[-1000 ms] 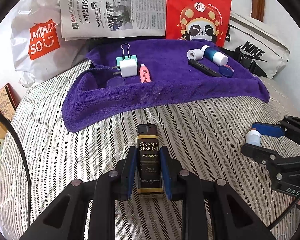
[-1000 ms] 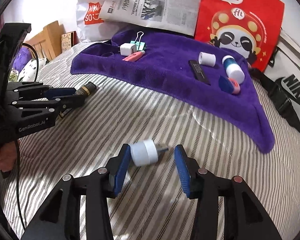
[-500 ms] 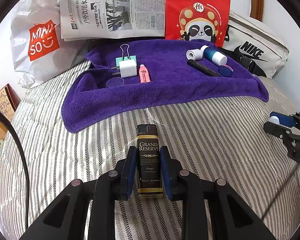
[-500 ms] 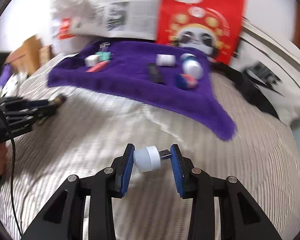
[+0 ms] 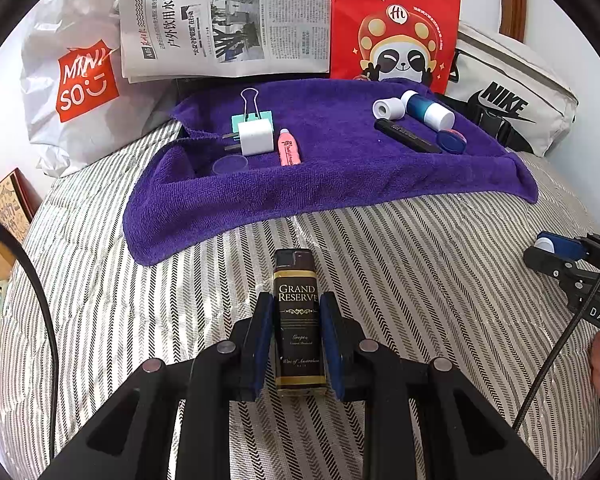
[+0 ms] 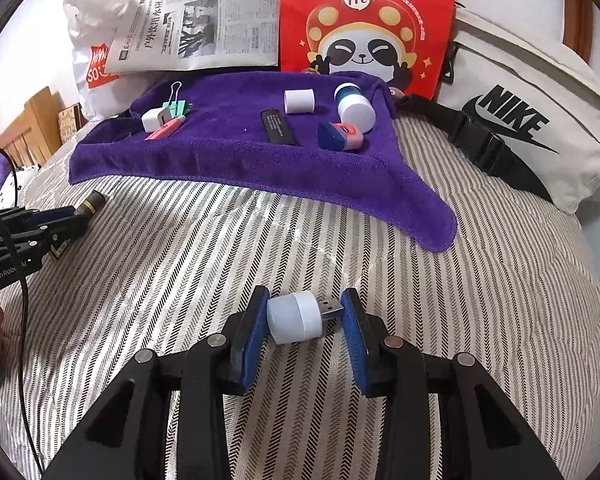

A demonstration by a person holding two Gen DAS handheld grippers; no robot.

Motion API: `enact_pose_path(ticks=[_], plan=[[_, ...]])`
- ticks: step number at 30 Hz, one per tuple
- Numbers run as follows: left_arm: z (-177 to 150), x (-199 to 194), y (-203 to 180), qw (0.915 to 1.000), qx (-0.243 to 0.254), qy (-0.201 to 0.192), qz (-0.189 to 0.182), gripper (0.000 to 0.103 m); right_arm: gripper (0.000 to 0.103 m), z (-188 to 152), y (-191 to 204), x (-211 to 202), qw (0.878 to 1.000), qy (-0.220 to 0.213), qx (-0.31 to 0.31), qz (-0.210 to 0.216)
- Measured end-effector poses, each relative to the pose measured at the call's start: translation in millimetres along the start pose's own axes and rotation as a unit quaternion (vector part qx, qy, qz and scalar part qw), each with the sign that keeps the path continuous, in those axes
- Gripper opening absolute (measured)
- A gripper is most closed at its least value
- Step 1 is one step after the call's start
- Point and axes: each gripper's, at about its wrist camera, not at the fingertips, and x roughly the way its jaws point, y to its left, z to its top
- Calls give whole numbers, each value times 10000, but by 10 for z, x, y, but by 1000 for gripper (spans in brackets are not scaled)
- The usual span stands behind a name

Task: Organize rigid objects
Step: 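Carry the bottle with the left gripper while the right gripper carries the USB light onto the towel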

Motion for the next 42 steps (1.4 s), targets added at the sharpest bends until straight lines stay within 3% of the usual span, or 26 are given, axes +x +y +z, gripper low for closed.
enact_pose_path(ticks=[25, 30, 42], plan=[[14, -17, 49, 9997, -155, 31, -174, 22, 36, 9, 4, 0, 9999, 40, -104, 44], [57, -45, 77, 9992, -285, 157, -232, 22, 37, 66, -27, -93, 9990, 167, -82, 395], [324, -326, 93, 9997, -198, 26, -103, 22, 37, 336, -14, -285, 9980, 17, -201, 599]])
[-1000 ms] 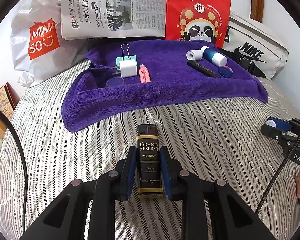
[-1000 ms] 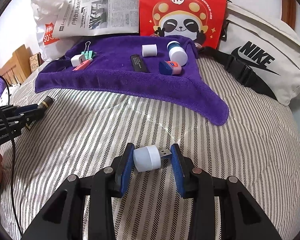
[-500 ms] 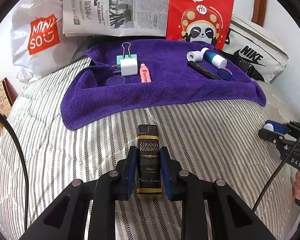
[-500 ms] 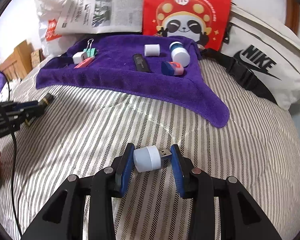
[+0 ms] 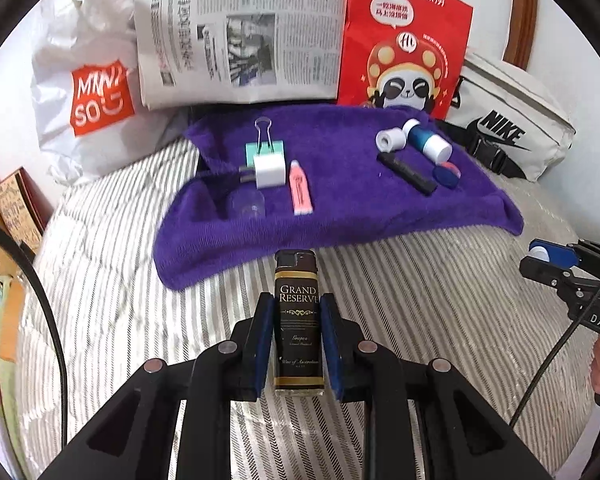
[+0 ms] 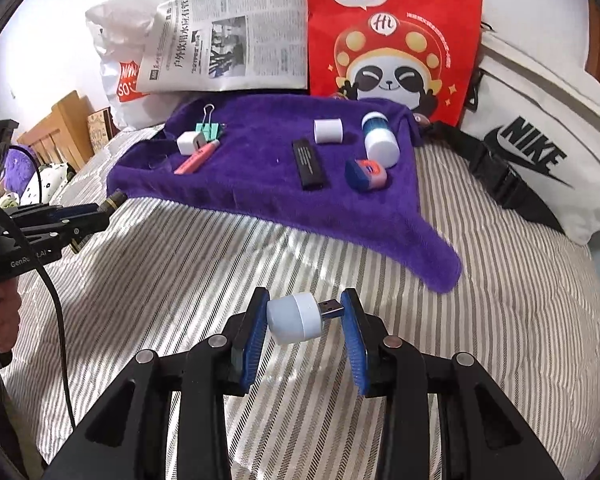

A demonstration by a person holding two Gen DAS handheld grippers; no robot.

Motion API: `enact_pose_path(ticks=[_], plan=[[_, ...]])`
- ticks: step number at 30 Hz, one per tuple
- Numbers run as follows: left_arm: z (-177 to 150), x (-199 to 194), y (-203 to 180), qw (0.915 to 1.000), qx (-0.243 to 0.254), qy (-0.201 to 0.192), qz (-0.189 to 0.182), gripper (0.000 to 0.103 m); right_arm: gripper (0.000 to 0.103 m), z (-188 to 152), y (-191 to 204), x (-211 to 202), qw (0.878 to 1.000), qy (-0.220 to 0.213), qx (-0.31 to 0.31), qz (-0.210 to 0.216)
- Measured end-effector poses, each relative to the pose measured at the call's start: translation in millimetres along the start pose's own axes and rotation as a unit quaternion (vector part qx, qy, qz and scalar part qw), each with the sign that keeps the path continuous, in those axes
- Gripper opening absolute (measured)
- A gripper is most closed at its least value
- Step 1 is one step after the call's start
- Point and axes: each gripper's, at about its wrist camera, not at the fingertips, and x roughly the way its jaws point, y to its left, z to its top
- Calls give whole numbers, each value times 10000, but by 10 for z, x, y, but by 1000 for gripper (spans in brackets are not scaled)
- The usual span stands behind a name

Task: Organize rigid objects
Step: 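Carry the bottle with the left gripper while the right gripper carries the USB light onto the towel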

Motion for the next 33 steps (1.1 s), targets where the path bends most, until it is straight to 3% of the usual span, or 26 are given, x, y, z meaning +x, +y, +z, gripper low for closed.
enact_pose_path(ticks=[15, 33], plan=[[586, 65, -35, 9996, 37, -58, -292, 22, 37, 586, -161, 58, 9998, -161, 124, 70], [1244, 892, -91, 9989, -151, 137, -427, 22, 37, 801, -410, 387, 9987, 11, 505, 106]])
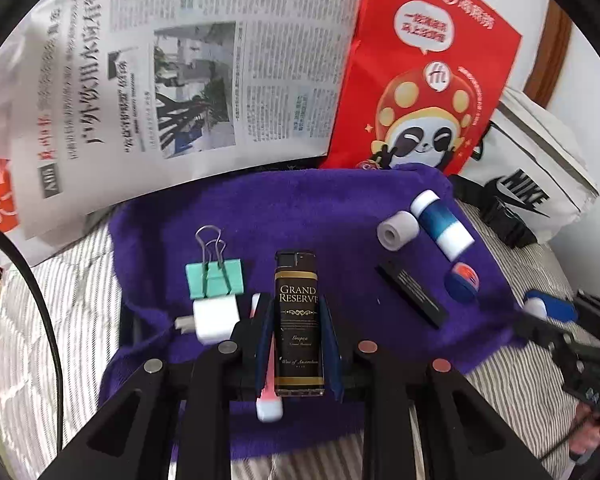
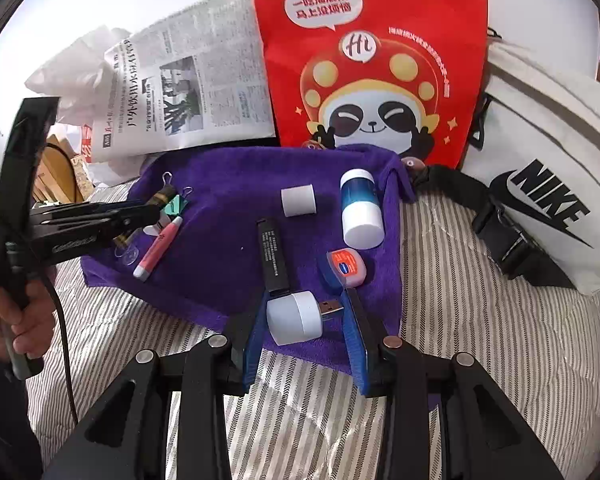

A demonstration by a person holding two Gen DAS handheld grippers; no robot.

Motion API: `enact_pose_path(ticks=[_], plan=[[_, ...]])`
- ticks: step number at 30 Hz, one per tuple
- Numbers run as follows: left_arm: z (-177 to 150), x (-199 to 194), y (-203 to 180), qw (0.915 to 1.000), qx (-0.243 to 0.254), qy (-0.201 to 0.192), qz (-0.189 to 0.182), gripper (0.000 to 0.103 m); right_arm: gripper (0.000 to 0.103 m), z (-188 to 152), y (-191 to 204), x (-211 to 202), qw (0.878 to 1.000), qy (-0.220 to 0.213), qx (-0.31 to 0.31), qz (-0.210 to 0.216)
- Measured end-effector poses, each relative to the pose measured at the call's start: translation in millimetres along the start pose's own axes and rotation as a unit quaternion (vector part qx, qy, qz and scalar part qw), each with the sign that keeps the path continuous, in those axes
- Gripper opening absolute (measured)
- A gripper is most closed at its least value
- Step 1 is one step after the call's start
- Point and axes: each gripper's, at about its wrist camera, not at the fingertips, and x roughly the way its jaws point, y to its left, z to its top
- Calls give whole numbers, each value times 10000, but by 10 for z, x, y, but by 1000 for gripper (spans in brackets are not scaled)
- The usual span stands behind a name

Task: Organize rigid objects
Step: 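Carry the bottle with the left gripper while the right gripper carries the USB light onto the towel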

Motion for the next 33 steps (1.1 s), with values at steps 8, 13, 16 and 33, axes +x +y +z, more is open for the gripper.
enact_pose_path(ticks=[8, 13, 16, 33], plan=[[115, 375, 9, 9999, -105, 77, 22, 22, 37, -47, -24, 139, 9999, 147, -35, -10], [143, 525, 18, 9997, -150, 195, 11, 22, 36, -61, -57, 175, 9998, 173, 5, 36], [161, 581, 5, 9997, -105, 233, 18, 22, 37, -46, -61, 192, 9998, 173, 16, 73], [146, 658, -119, 9992, 102, 383, -47, 42, 37, -20, -75, 297, 9996, 291, 40, 47]])
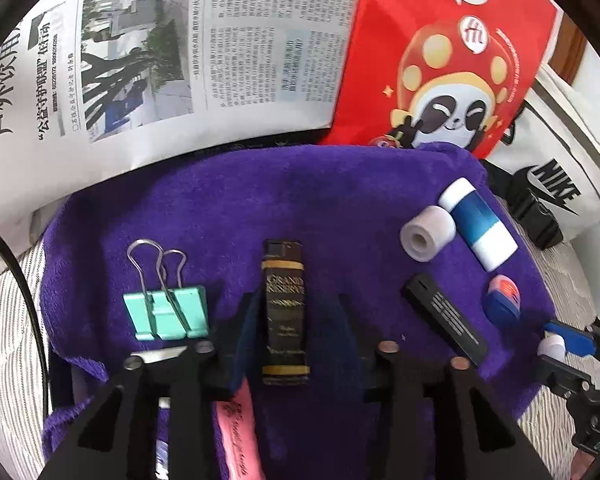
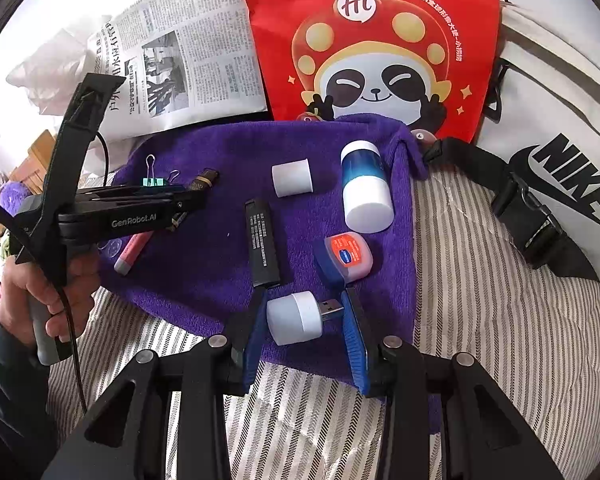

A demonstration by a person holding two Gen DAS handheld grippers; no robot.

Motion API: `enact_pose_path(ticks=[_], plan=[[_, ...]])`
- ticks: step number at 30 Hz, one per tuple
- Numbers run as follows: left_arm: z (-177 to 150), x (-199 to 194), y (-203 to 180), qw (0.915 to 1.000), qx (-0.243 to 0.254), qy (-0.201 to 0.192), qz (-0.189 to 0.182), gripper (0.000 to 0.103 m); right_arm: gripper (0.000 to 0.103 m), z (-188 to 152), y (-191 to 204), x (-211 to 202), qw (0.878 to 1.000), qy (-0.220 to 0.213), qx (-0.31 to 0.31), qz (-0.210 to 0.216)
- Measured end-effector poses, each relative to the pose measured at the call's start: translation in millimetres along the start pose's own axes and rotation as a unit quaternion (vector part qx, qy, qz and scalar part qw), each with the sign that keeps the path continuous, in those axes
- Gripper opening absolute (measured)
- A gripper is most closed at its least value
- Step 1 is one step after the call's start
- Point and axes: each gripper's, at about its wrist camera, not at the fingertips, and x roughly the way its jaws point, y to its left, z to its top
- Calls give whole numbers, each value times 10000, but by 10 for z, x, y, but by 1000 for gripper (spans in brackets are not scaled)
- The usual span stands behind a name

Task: Organize rigid objects
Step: 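Carry the bottle with the left gripper while the right gripper carries the USB light onto the towel, then release the bottle beside the binder clip while the right gripper releases the USB light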

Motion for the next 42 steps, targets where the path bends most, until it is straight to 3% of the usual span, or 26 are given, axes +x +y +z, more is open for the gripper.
enact_pose_path(ticks=[6, 12, 19, 23, 37, 42], plan=[[-102, -99, -93, 9993, 247, 60, 280, 44, 37, -33, -28, -9, 10000, 25, 77, 17], [-153, -414, -86, 9989, 287, -149, 350, 57, 37, -8, -13, 66, 9997, 131, 164, 112], [-240, -747, -56, 9981, 295, -360, 402, 60, 37, 46, 24, 224, 9989, 448, 116, -12], [-331, -913, -30, 9960, 348, -500, 656, 62, 37, 93, 35, 300, 9982, 587, 145, 22], [-818, -1218, 131, 9978, 32, -417, 523, 67, 37, 177, 87, 493, 9960, 883, 77, -76], [-1014, -1389, 187, 9973, -58, -437, 592, 68, 43, 204, 44, 498, 9951, 973, 73, 175]])
